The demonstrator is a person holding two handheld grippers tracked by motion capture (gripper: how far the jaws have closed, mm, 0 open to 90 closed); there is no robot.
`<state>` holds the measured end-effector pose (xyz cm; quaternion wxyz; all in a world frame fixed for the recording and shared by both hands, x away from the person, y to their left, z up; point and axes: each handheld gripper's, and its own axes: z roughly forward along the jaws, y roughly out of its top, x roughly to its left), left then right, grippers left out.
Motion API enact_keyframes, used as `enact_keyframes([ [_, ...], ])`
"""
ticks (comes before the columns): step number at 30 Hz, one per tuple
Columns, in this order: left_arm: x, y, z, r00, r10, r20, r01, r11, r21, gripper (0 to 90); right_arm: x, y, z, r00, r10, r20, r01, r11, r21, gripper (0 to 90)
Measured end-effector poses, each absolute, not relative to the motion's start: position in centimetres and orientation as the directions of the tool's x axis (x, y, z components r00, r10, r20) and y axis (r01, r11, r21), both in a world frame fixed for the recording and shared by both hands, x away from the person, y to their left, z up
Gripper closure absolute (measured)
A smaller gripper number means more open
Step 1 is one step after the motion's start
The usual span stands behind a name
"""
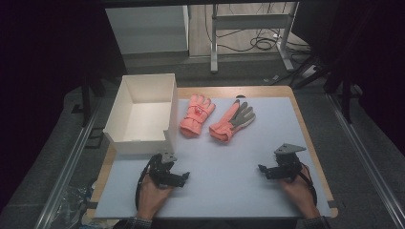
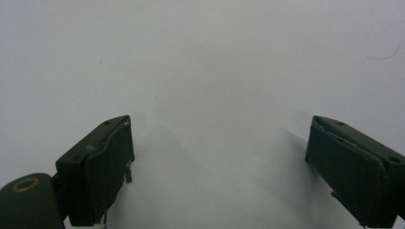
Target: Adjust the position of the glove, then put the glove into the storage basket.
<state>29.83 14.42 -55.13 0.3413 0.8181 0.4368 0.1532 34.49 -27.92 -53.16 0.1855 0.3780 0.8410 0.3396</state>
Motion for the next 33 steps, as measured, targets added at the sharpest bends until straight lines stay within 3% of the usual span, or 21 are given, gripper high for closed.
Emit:
enact_keyframes([
  [19, 29.83, 14.43, -55.13, 0.572, 0.819, -0.047, 0.609, -0.386, 0.693, 0.5, 34.58, -27.87, -53.1, -0.648, 0.76, -0.047, 0.518, 0.485, 0.704, 7.5],
  [33, 29.83, 14.43, -55.13, 0.571, 0.819, -0.047, 0.61, -0.386, 0.693, 0.5, 34.56, -27.81, -52.72, -0.649, 0.761, -0.027, 0.513, 0.463, 0.723, 12.1],
])
